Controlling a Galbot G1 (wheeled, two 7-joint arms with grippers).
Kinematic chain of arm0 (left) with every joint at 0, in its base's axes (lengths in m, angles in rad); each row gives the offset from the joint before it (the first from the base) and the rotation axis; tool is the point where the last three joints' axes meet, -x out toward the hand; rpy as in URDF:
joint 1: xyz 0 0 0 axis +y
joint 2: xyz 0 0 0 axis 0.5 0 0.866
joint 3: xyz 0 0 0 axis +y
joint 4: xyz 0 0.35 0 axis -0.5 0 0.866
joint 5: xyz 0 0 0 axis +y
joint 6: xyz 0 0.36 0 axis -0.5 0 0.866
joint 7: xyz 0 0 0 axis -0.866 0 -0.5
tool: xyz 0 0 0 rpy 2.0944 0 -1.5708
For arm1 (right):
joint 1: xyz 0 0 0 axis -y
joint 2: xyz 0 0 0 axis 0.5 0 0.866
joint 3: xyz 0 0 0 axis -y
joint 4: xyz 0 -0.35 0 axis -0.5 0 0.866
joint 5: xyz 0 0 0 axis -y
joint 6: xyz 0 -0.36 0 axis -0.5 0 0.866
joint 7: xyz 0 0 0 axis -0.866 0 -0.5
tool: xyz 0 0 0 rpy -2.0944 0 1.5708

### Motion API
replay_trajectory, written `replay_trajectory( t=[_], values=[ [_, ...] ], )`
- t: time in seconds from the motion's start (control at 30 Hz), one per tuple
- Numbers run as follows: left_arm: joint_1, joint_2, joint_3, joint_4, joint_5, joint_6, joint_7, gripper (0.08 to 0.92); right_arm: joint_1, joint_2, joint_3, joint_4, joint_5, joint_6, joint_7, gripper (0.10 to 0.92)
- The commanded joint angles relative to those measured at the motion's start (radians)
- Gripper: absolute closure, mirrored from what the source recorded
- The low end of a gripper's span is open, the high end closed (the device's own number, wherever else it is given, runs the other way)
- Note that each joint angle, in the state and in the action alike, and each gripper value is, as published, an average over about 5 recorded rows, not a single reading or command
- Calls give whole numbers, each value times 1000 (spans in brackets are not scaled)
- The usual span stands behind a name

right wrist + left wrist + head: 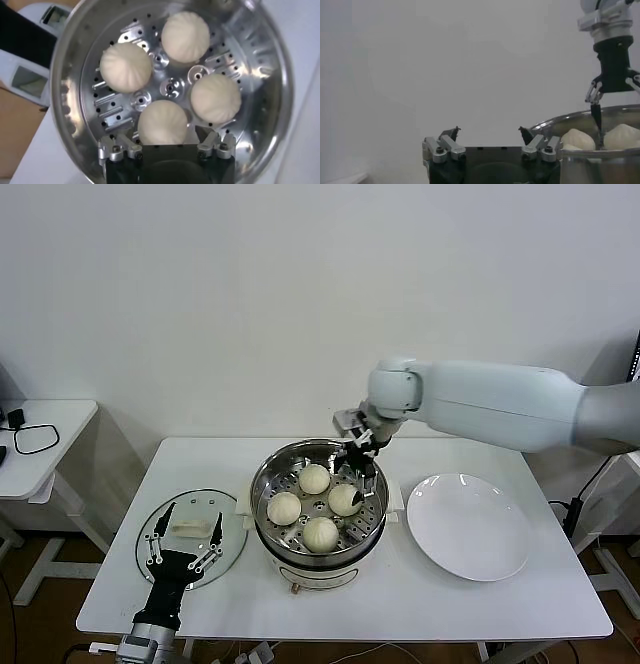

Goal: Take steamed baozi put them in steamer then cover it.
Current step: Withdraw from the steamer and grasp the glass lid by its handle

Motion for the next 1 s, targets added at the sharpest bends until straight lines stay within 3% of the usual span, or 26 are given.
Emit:
replay_trajectory(
  t=[0.03,0.17,0.27,0.33,0.57,0.8,1.0],
  values=[
    [-10,6,-1,3,79,10,-19,177,-126,-401,307,194,79,241,629,203],
    [-32,13,-4,9,170,31,-52,177,-366,-521,515,213,79,380,1093,203],
    [-50,21,-3,21,247,47,-94,177,-629,-560,742,210,81,480,1292,203],
    [-58,27,-3,27,292,54,-118,177,-846,-560,950,213,76,517,1348,203],
    [-65,53,-13,44,401,46,-144,177,-1426,-399,1517,210,17,584,1338,203],
    [-61,73,-34,100,593,26,-158,177,-1677,-201,1745,184,-81,625,1290,203],
    [-59,101,-71,219,890,1,-190,177,-1839,-53,1900,192,-135,633,1258,203]
  ],
)
